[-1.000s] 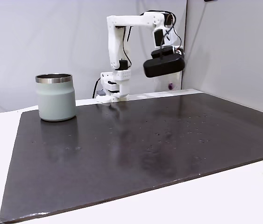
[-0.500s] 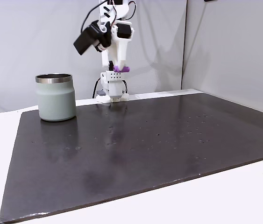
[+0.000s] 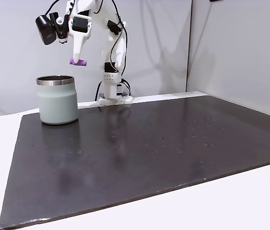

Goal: Grasp a pengrip and put it in the cup.

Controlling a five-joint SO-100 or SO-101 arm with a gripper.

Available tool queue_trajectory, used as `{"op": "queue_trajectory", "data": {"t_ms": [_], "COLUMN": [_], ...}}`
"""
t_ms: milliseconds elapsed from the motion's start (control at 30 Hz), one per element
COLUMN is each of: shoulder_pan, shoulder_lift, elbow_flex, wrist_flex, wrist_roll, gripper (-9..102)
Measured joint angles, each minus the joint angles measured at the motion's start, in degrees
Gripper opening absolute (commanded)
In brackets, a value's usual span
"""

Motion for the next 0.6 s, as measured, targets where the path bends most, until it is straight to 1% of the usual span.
{"op": "queue_trajectory", "data": {"t_ms": [133, 467, 533, 600], "shoulder_pan": [5.36, 9.76, 9.67, 9.84], "shoulder_lift": [0.00, -3.08, -3.69, -3.96], "elbow_flex": [0.00, 0.00, 0.00, 0.00], "wrist_flex": [-2.46, -11.07, -11.69, -11.78], "wrist_roll": [-3.52, -6.24, -6.68, -6.94], "gripper": [0, 1, 5, 13]}}
